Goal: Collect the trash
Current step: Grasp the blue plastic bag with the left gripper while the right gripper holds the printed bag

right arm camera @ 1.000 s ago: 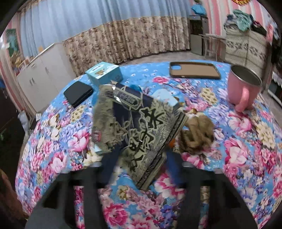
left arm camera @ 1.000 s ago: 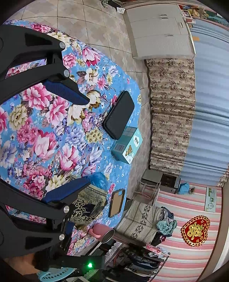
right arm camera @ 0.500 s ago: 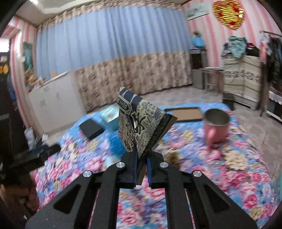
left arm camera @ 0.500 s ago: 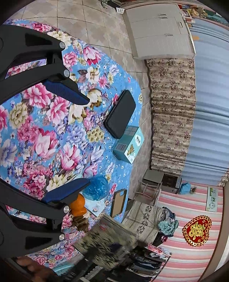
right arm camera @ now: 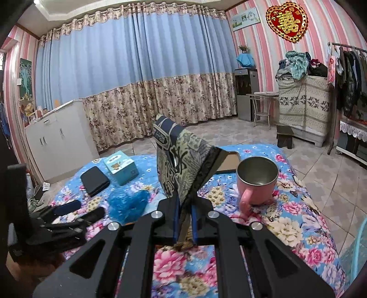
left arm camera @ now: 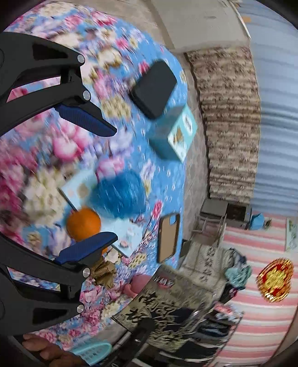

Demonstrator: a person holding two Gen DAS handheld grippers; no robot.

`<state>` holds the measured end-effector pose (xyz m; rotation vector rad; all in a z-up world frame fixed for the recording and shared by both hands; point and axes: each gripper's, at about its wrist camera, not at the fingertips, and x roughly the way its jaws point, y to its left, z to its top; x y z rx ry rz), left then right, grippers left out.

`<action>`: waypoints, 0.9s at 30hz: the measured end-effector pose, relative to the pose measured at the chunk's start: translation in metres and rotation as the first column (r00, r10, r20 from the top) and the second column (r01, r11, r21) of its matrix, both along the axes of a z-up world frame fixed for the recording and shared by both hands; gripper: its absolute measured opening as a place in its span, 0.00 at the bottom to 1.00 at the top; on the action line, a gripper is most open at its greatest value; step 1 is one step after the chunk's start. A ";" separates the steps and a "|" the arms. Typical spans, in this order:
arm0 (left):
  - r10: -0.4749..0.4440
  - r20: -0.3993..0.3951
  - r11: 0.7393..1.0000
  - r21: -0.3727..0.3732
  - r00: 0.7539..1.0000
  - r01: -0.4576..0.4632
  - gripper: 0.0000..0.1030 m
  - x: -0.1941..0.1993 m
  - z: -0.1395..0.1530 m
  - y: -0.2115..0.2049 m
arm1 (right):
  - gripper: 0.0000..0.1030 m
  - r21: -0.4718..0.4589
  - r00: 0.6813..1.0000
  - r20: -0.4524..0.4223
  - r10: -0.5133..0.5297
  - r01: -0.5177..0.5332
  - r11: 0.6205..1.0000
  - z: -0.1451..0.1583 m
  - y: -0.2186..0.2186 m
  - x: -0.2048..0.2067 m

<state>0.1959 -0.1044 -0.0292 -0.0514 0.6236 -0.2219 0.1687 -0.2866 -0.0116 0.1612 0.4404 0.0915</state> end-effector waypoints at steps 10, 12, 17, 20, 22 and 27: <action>-0.036 -0.088 0.997 0.061 0.995 0.041 0.20 0.045 -0.023 -0.027 | 0.08 0.001 1.000 -0.015 0.010 -0.010 1.000 -0.002 0.000 -0.003; -0.023 -0.055 0.998 0.063 0.998 0.026 0.17 0.038 -0.013 -0.018 | 0.08 -0.008 1.000 -0.009 0.012 -0.012 1.000 -0.001 0.001 -0.006; 0.013 0.082 1.000 0.000 0.997 -0.013 0.16 -0.013 0.027 0.011 | 0.08 -0.012 1.000 0.010 0.024 -0.024 1.000 0.004 0.004 -0.018; 0.012 0.160 1.000 -0.013 0.987 -0.010 0.16 -0.049 0.045 0.019 | 0.08 -0.010 1.000 0.015 0.025 -0.025 1.000 0.005 0.009 -0.028; 0.017 0.183 1.000 -0.020 0.983 -0.014 0.16 -0.064 0.052 0.022 | 0.08 -0.029 0.999 0.026 0.034 -0.034 0.999 0.007 0.016 -0.036; 0.042 0.199 0.998 -0.059 0.979 -0.031 0.16 -0.088 0.058 0.035 | 0.08 -0.048 0.997 0.041 0.058 -0.056 0.997 0.009 0.029 -0.051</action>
